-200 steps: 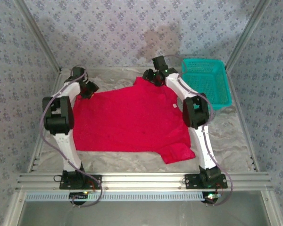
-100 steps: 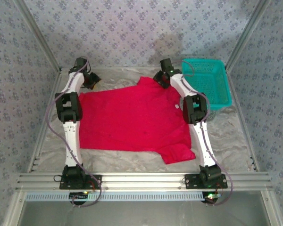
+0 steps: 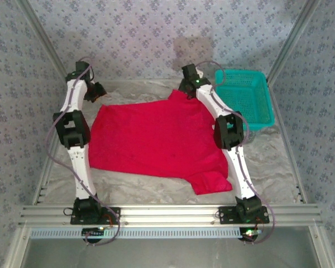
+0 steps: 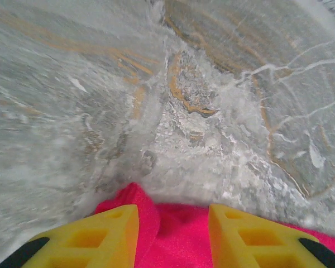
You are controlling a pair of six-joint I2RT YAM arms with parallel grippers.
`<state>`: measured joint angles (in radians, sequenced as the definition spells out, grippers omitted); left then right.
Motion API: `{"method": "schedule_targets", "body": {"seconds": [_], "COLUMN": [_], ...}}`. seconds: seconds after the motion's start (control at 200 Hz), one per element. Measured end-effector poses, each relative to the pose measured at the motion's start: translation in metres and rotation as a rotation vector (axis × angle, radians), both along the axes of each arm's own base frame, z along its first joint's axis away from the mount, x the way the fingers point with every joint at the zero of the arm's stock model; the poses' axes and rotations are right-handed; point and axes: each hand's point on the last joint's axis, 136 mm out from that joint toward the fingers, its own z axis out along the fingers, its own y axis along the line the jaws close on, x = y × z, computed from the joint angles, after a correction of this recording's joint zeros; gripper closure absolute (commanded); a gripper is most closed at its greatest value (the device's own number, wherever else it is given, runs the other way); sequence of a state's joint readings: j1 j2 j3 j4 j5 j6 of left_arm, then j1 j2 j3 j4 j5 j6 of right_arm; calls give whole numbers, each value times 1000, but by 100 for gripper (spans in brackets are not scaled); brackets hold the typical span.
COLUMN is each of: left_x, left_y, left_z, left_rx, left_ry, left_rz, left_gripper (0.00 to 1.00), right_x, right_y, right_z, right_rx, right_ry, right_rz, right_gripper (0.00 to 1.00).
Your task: Fold the inside-out t-shirt
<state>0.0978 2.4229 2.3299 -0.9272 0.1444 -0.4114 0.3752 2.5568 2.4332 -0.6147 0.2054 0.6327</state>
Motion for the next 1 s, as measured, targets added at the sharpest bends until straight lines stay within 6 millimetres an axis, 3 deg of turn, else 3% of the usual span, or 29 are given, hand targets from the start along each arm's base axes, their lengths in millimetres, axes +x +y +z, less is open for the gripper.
{"method": "schedule_targets", "body": {"seconds": [0.085, 0.19, 0.375, 0.575, 0.72, 0.835, 0.904, 0.949, 0.999], "left_x": [-4, -14, -22, -17, -15, -13, -14, -13, -14], "left_y": [-2, -13, -28, -19, -10, -5, -5, -5, -5], "left_z": [9, 1, -30, -62, -73, -72, -72, -71, -71], "left_rx": [61, 125, 174, 197, 226, 247, 250, 250, 250], "left_ry": [4, 56, 137, 197, 218, 218, 220, 219, 221], "left_rz": [-64, -141, -231, -239, -227, -224, -221, -217, -217], "left_gripper": [63, 63, 63, 68, 82, 97, 100, 100, 100], "right_x": [0, 0, 4, 12, 21, 28, 35, 38, 44], "right_y": [13, 16, 5, 5, 6, 5, 5, 8, 10], "right_z": [12, 13, 11, 13, -11, -45, -65, -59, -51], "right_rx": [-26, -47, -29, 51, 95, 111, 111, 126, 141], "right_ry": [-32, -36, -26, -37, -20, 9, 15, -1, -32], "right_rz": [57, 91, 99, 120, 116, 105, 101, 105, 107], "right_gripper": [41, 41, 39, 36, 32, 30, 30, 34, 50]}}
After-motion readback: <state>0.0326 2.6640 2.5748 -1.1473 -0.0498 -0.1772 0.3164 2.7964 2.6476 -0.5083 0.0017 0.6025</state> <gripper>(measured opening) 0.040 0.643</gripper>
